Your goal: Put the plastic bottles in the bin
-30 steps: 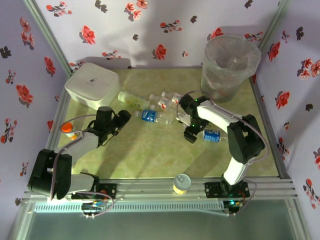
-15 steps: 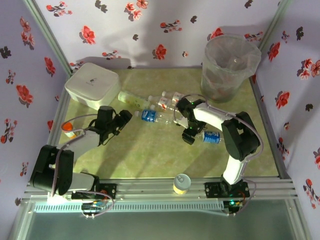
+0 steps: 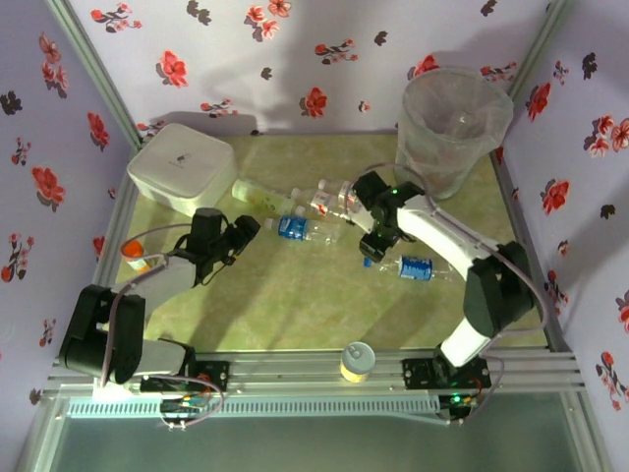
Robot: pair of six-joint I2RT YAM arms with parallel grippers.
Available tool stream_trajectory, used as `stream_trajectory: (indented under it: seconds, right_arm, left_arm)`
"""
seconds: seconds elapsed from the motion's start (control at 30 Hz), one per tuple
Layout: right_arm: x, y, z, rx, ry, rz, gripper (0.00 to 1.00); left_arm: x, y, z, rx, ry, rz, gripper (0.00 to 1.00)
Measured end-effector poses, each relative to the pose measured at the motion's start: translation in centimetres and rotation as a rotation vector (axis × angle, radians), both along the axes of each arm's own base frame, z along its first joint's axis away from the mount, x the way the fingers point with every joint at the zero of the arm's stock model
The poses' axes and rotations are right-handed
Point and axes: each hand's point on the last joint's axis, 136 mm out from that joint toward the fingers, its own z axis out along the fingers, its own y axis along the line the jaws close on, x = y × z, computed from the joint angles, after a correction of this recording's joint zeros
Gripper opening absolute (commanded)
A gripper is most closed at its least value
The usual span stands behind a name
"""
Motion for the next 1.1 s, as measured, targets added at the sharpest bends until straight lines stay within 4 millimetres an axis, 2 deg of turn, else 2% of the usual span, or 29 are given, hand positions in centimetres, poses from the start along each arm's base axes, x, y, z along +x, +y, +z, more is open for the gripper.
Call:
stream_trajectory:
  seconds: [0.1, 0.17, 0.23, 0.37, 0.43, 0.57, 0.63, 0.7, 0.77, 0.93, 1.03, 1.1]
  right_arm:
    - [0.7, 0.4, 3.1, 0.043, -0.072, 0.0, 0.74]
    - [0.5, 0.1, 3.2, 0.027, -0.069, 0.01, 0.79]
    - [-0.1, -0.5, 1.6, -0.025, -0.018, 0.02, 0.83]
    - [-2.2, -2.2, -4.0, -0.149, 0.15, 0.041, 0.88]
    - [-3.2, -2.8, -6.1, -0.189, 0.212, 0.044, 0.88]
    - [-3.4, -3.0, -8.3, -0.213, 0.245, 0.052, 0.84]
    - [-3.0, -2.9, -9.1, -0.221, 0.244, 0.05, 0.79]
    - [-2.6, -2.8, -9.6, -0.223, 0.23, 0.049, 0.7]
    - [-2.2, -2.6, -9.4, -0.218, 0.208, 0.049, 0.57]
    - [-1.6, -2.1, -7.2, -0.18, 0.125, 0.048, 0.56]
    - [-1.5, -2.0, -4.5, -0.144, 0.07, 0.039, 0.55]
    - [-0.9, -1.6, -1.7, -0.099, 0.006, 0.029, 0.53]
  left_arm:
    - [0.1, 0.0, 0.1, -0.001, -0.004, 0.0, 0.81]
    - [0.1, 0.0, 0.1, -0.002, -0.007, 0.0, 0.81]
    - [0.1, 0.0, 0.2, -0.003, -0.009, 0.0, 0.81]
    - [0.1, 0.0, 0.2, -0.004, -0.012, 0.0, 0.82]
    - [0.0, 0.0, 0.2, -0.005, -0.014, 0.0, 0.82]
    - [-0.1, 0.0, 0.8, -0.01, -0.03, 0.0, 0.82]
    - [-0.1, 0.0, 1.1, -0.011, -0.034, 0.0, 0.82]
    - [-0.2, 0.1, 1.3, -0.012, -0.037, 0.0, 0.82]
    - [-0.2, 0.1, 1.3, -0.012, -0.038, 0.0, 0.82]
    - [-0.2, 0.1, 1.2, -0.012, -0.036, 0.0, 0.82]
    - [-0.2, 0.1, 0.9, -0.009, -0.028, 0.0, 0.82]
    - [-0.3, 0.1, 0.6, -0.006, -0.019, 0.0, 0.82]
